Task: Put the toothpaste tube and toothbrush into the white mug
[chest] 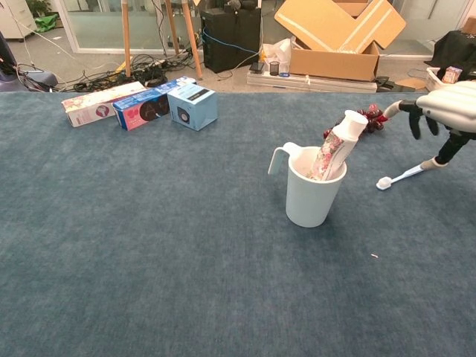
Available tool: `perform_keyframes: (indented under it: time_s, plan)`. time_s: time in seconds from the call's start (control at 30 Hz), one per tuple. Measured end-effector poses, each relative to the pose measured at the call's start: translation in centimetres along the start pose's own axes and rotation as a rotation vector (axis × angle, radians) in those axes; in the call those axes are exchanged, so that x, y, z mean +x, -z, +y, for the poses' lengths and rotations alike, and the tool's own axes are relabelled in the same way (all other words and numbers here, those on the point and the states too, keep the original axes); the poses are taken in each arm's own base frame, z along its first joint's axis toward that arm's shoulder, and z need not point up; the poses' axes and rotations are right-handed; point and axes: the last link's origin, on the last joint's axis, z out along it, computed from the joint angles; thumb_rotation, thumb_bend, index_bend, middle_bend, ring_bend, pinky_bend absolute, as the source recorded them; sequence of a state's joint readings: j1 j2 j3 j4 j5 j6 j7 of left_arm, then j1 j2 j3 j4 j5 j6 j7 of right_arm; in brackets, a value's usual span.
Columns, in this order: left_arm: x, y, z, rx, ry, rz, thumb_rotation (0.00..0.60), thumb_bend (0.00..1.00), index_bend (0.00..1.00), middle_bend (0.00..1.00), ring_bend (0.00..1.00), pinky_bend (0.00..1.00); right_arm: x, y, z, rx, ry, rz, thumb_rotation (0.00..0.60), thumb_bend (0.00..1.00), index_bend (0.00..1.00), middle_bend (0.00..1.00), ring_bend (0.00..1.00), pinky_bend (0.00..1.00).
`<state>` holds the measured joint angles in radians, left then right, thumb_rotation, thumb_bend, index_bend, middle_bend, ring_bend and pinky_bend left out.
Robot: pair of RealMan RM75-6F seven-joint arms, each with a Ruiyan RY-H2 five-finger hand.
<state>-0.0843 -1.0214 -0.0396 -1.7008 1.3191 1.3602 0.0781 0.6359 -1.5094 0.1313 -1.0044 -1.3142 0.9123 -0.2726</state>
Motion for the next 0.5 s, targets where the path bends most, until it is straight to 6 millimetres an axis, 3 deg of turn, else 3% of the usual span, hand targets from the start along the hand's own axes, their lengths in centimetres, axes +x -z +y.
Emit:
perform_keyframes:
  time_s: [0.2,0.5]
  plan:
    - [0.0,0.0,0.0,0.000,0.001,-0.001,0.600,0.00,0.51,0.17,0.11,0.24,-0.7,-0.2,0.9,-0.027,0.016,-0.096,0.600,0.09,0.35,0.98,0.95,1.00]
    - [0.0,0.0,0.0,0.000,0.003,-0.002,0.600,0.00,0.51,0.17,0.11,0.24,-1.5,-0.9,1.1,-0.040,0.018,-0.188,0.600,0.15,0.38,1.00,1.00,1.00]
